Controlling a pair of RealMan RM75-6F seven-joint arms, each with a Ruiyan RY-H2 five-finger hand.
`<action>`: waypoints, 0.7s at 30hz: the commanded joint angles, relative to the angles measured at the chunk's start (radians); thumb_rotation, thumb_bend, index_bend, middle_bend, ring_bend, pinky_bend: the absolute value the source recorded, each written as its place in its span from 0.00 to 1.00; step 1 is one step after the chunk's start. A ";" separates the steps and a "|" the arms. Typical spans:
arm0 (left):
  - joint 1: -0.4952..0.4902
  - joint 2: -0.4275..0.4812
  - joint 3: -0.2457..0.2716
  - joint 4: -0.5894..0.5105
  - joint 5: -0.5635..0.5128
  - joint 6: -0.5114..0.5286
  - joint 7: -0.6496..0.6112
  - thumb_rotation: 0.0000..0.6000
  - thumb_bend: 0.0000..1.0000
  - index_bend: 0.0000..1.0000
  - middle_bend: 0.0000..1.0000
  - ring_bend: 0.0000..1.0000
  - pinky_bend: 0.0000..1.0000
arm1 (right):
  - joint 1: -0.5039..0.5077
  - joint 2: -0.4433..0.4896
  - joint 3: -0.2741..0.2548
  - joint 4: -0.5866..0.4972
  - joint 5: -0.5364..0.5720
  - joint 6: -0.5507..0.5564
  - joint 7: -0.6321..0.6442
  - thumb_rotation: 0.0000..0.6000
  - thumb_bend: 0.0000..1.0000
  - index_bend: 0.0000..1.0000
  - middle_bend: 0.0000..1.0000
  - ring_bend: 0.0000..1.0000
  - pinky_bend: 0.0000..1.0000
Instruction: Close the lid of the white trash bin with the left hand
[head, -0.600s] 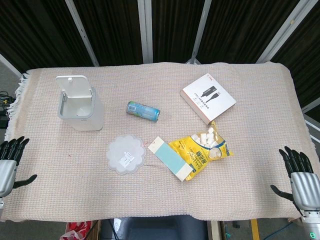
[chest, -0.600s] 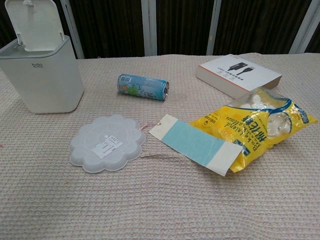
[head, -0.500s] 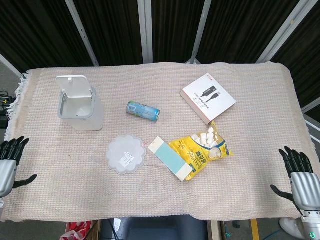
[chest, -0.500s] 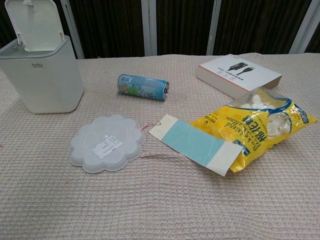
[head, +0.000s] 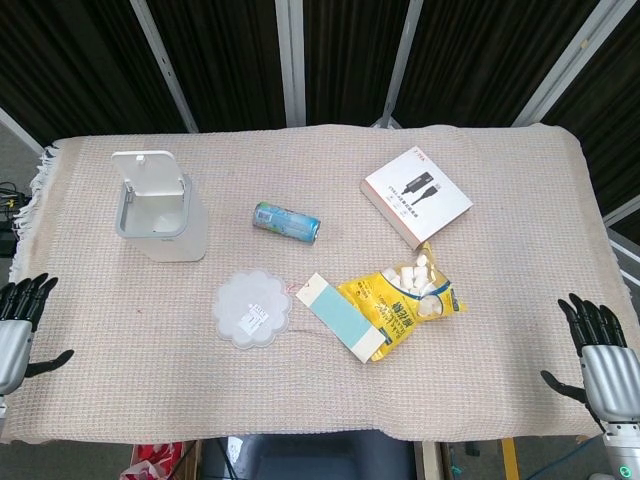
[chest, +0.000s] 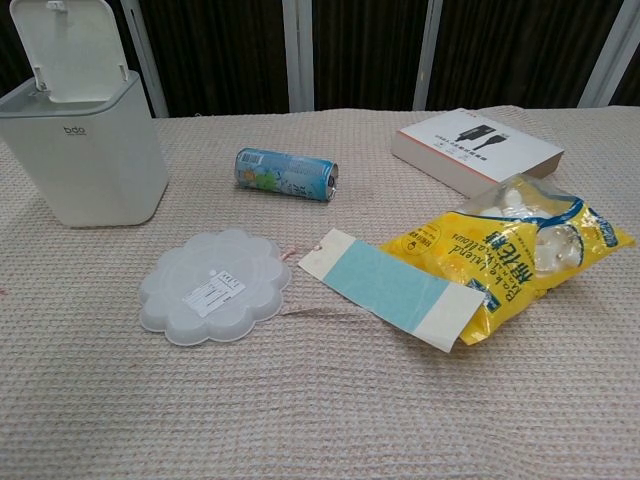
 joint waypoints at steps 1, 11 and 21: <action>-0.002 0.003 -0.004 -0.004 -0.008 -0.005 -0.003 1.00 0.11 0.00 0.00 0.00 0.01 | 0.000 0.000 0.002 0.000 0.005 -0.002 0.003 1.00 0.15 0.00 0.00 0.00 0.00; -0.041 0.040 -0.071 -0.056 -0.088 -0.037 0.006 1.00 0.11 0.00 0.00 0.00 0.08 | -0.003 0.006 -0.004 -0.008 0.000 -0.001 0.020 1.00 0.15 0.00 0.00 0.00 0.00; -0.198 0.077 -0.249 -0.079 -0.328 -0.185 0.087 1.00 0.37 0.00 0.29 0.71 0.89 | -0.003 0.012 0.000 -0.033 0.027 -0.019 0.035 1.00 0.15 0.00 0.00 0.00 0.00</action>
